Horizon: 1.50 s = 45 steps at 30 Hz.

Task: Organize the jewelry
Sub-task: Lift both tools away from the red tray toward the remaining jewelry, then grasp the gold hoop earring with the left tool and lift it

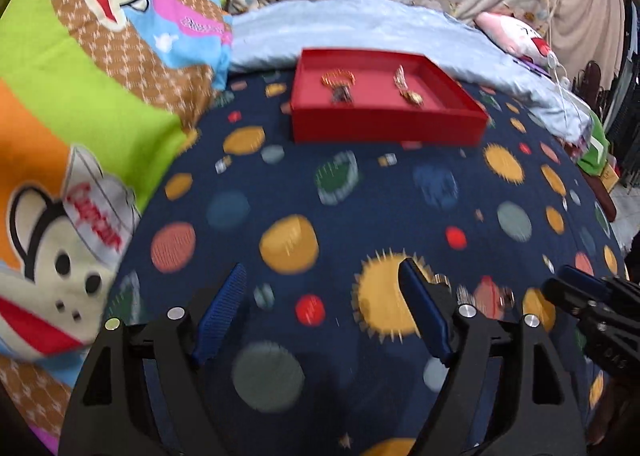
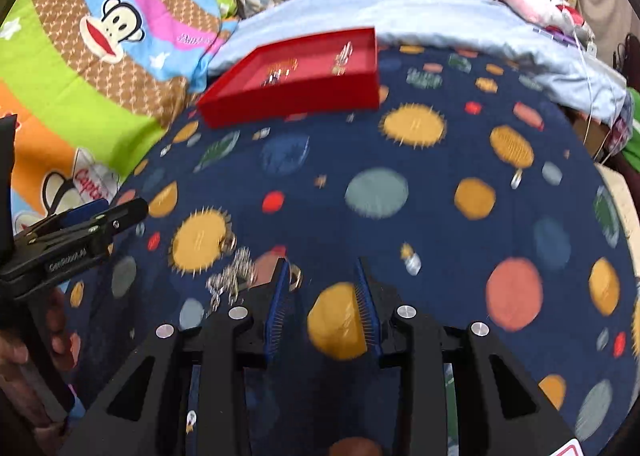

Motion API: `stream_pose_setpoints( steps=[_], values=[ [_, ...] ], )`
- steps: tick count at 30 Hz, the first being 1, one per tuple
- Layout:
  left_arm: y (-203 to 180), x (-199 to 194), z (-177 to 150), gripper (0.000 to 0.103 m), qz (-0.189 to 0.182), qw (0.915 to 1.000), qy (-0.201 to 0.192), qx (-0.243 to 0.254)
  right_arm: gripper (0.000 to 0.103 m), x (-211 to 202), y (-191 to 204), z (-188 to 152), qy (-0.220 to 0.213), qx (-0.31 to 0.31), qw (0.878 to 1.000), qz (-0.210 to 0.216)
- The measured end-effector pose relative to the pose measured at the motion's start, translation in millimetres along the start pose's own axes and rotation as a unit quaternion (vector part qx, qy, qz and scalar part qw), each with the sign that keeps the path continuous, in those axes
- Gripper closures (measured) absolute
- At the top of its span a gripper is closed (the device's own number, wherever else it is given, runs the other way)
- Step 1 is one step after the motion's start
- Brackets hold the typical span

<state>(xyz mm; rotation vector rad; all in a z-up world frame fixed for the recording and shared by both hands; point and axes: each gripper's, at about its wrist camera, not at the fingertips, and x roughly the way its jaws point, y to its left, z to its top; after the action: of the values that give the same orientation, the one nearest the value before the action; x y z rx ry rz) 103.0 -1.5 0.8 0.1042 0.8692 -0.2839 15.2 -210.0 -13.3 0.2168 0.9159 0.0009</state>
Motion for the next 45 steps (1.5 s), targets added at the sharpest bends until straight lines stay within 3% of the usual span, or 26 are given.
stream_pose_setpoints(
  steps=[7, 18, 25, 40, 45],
  values=[
    [-4, 1, -20, 0.027, -0.006, 0.9998, 0.017, 0.002, 0.071, 17, 11, -13, 0.014, -0.01, 1.0, -0.004],
    [-7, 5, -25, 0.027, -0.014, 0.9996, 0.025, 0.003, 0.071, 30, 23, -5, 0.015, -0.024, 1.0, -0.007],
    [-9, 6, -25, 0.027, -0.019, 0.9995, 0.027, 0.002, 0.087, 32, 30, -6, 0.012, -0.047, 0.998, -0.034],
    [-33, 22, -14, 0.027, -0.056, 0.9976, 0.042, -0.001, 0.088, 14, 11, -3, 0.001, -0.01, 1.0, -0.026],
    [-48, 34, -9, 0.031, -0.068, 0.9965, 0.049, 0.002, 0.088, 8, 5, -1, -0.004, -0.005, 1.0, -0.021]
  ],
)
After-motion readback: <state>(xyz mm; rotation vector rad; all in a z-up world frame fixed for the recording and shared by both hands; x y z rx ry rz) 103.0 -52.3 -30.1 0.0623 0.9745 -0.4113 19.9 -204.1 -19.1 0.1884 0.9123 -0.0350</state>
